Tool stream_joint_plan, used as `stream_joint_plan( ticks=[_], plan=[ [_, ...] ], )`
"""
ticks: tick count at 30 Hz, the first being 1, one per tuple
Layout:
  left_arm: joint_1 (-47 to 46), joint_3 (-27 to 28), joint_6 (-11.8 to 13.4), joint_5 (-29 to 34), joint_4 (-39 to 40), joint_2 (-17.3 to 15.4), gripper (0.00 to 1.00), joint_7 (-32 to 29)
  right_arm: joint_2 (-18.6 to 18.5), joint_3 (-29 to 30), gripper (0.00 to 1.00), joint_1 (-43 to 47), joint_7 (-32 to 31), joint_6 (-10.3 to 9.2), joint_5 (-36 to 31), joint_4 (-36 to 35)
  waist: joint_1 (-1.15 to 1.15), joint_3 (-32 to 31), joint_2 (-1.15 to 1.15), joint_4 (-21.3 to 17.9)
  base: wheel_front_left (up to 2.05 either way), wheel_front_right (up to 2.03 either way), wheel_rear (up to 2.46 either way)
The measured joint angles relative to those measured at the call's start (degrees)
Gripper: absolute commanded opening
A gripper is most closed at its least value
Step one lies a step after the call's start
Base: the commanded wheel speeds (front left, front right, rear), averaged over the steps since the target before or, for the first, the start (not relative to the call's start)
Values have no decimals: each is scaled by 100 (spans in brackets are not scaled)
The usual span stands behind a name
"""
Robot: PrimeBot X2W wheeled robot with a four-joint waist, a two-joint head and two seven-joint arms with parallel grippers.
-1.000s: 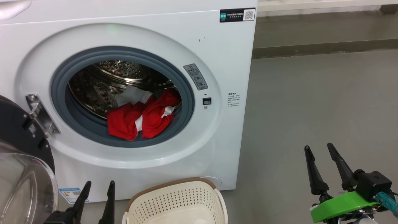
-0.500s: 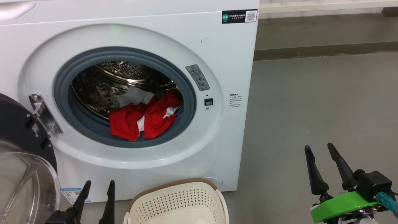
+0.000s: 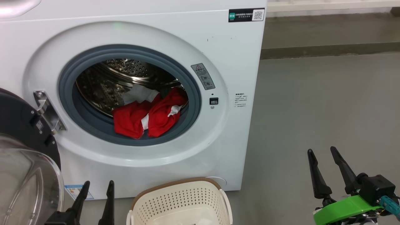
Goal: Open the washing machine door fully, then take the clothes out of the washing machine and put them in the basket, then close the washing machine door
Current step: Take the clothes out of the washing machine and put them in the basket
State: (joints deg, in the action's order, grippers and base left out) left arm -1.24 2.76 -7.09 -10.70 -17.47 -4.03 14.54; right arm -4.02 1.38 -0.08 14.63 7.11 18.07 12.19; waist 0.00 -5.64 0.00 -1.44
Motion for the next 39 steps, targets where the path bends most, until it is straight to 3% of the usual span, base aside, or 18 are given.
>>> stream_joint_plan(
  ticks=[19,22,32,39],
  plan=[
    [-1102,-220,80,290,-240,100,100,1,-97,-2,100,-25,0,0,-51,-94,0,562,0,129,0,0,0],
    [-1433,-280,189,316,-349,125,100,1,-97,-14,100,-78,0,0,-51,-129,0,731,0,148,0,0,0],
    [-2925,-631,218,478,-1018,181,100,2,-100,-58,100,-721,0,0,-52,-226,0,1572,0,154,0,0,0],
    [-3902,-647,568,786,-1922,176,100,2,-99,-203,100,-1117,0,0,-51,-240,0,2149,0,81,0,0,0]
  ],
)
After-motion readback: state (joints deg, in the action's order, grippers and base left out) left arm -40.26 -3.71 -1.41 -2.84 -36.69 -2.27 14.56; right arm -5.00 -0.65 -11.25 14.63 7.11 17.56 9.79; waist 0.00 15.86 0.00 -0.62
